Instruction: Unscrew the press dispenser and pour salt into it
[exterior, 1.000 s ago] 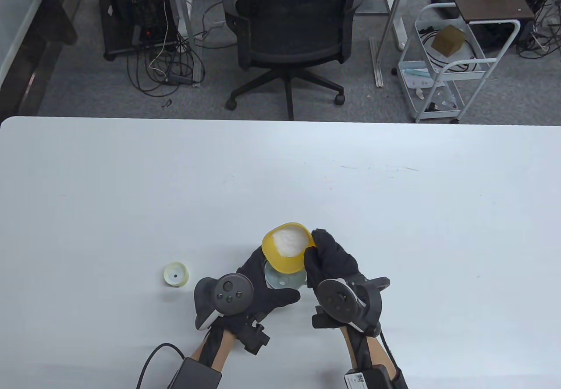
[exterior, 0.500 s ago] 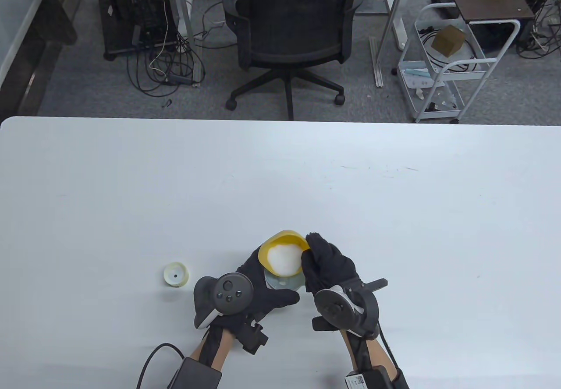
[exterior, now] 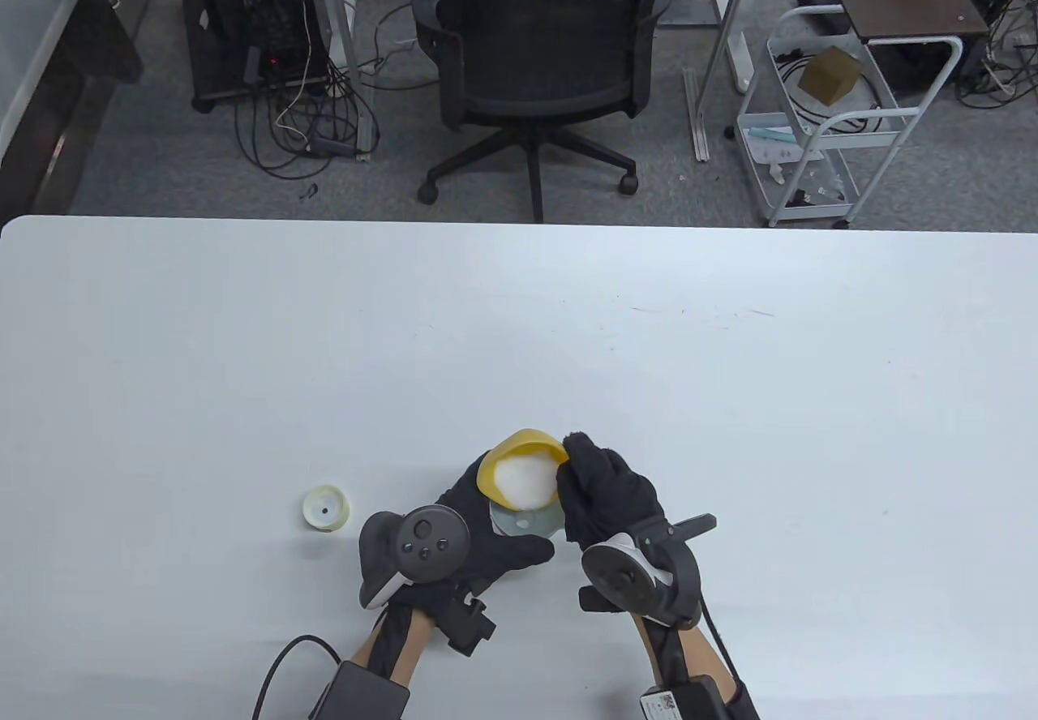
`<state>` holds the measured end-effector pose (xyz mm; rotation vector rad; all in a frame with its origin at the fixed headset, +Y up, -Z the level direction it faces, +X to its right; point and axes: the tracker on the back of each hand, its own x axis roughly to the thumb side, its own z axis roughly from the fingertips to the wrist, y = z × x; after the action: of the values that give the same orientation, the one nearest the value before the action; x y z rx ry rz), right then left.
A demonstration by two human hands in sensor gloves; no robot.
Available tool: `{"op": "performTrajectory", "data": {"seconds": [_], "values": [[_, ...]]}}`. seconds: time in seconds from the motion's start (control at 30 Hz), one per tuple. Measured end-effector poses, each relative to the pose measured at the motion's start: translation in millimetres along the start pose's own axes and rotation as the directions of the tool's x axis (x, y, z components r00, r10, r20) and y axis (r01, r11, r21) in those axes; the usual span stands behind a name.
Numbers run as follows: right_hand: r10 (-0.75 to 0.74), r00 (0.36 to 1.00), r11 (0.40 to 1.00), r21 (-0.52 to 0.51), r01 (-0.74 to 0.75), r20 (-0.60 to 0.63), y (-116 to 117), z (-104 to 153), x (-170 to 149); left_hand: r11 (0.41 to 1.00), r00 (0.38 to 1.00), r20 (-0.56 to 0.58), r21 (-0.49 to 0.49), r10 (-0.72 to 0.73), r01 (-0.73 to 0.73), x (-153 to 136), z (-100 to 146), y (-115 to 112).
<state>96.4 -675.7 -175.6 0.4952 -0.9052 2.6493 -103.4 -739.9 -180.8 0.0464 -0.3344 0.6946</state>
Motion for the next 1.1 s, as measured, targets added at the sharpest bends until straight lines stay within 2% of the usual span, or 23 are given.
{"op": "performTrajectory", "data": {"seconds": [1.1], "values": [[0.034, 0.998, 0.998, -0.054, -0.031, 0.053, 0.1, 3.1, 2.3, 1.000, 1.000, 0.006, -0.014, -0.003, 0.003, 0.0, -0.4, -0.1]]}}
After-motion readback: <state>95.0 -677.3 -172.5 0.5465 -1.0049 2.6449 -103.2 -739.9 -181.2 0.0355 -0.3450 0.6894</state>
